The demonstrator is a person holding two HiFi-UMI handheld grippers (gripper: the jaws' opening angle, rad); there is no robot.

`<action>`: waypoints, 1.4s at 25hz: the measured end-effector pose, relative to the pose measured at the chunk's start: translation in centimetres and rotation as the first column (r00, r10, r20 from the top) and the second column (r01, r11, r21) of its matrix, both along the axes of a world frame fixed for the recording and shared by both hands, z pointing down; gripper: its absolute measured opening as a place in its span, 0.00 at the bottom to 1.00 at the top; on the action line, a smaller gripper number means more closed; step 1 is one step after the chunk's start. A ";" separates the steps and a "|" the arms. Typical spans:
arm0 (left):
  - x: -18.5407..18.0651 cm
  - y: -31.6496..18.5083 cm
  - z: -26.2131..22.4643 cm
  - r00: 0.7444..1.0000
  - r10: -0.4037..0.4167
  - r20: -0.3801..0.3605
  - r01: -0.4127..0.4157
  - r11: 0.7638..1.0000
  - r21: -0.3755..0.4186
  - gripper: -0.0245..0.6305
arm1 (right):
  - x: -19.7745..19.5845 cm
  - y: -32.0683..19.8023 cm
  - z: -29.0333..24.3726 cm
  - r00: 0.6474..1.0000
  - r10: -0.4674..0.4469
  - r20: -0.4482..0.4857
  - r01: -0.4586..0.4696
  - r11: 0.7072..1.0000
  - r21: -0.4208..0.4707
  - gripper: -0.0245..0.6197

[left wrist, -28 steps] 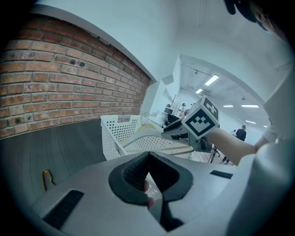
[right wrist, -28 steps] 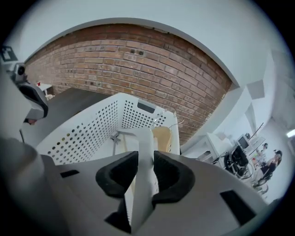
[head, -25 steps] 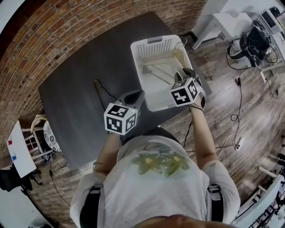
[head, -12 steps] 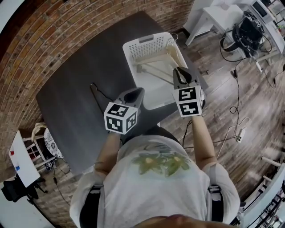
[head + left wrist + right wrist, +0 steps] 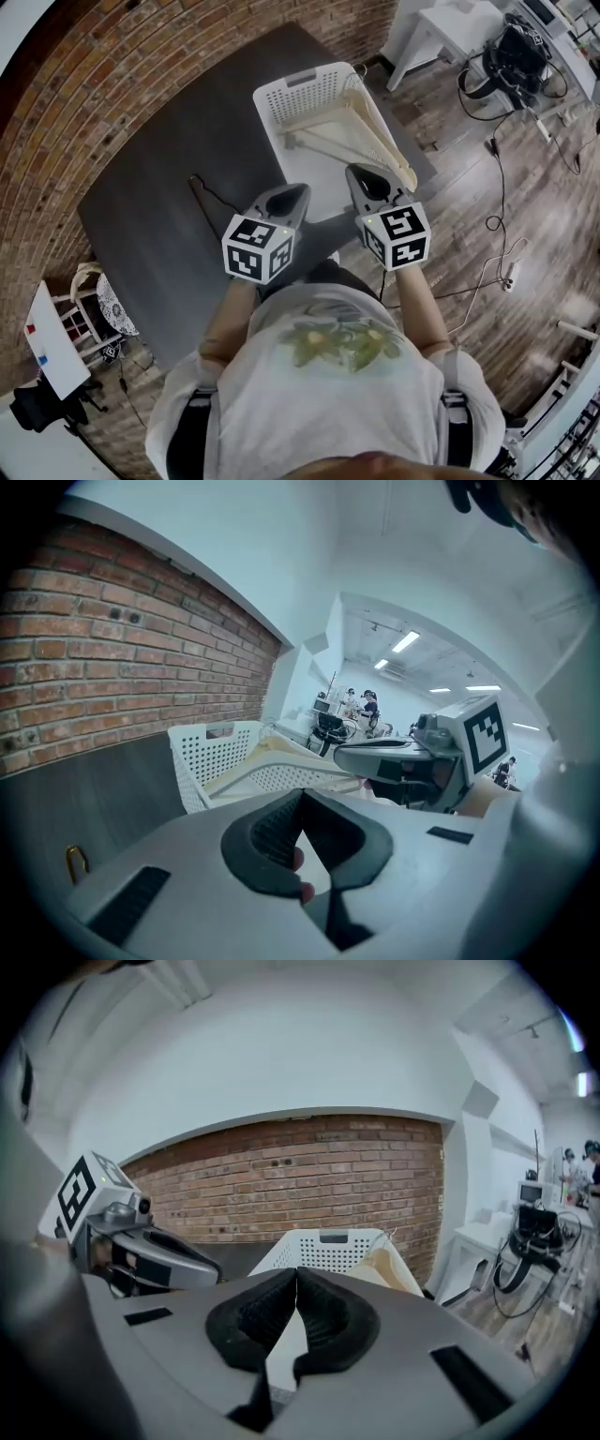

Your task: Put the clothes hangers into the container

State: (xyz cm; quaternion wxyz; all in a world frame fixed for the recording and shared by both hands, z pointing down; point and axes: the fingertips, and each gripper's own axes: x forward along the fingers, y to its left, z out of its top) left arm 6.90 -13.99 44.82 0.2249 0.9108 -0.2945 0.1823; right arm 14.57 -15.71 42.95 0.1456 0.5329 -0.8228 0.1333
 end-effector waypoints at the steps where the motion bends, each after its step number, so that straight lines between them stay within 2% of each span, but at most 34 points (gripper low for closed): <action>1: 0.0 0.2 -0.1 1.000 0.001 0.003 -0.001 1.000 0.004 0.08 | -0.2 0.4 0.1 1.000 -0.001 0.027 0.001 1.000 -0.010 0.09; 5: 0.0 1.1 -0.5 1.000 -0.003 0.007 0.003 0.999 0.033 0.08 | -0.8 1.8 -0.2 1.000 -0.005 0.030 0.004 1.000 0.020 0.09; 10: -0.1 2.8 -0.9 1.000 0.025 -0.003 -0.025 0.999 0.038 0.08 | -2.4 3.7 -1.1 0.993 -0.047 0.106 0.041 0.997 0.058 0.09; 15: -1.3 4.2 -0.7 1.000 0.007 -0.004 -0.007 0.999 0.038 0.08 | -4.5 5.6 -0.6 0.994 -0.089 0.070 0.087 0.996 0.032 0.09; 24: -5.5 6.2 -0.4 0.997 -0.080 0.016 0.080 0.996 0.043 0.08 | -8.8 8.2 0.6 0.984 -0.143 0.108 0.145 0.989 -0.013 0.09; 35: -13.2 8.2 0.7 0.970 -0.232 0.074 0.229 0.972 0.047 0.08 | -16.8 9.5 5.9 0.965 -0.229 0.124 0.245 0.961 -0.132 0.15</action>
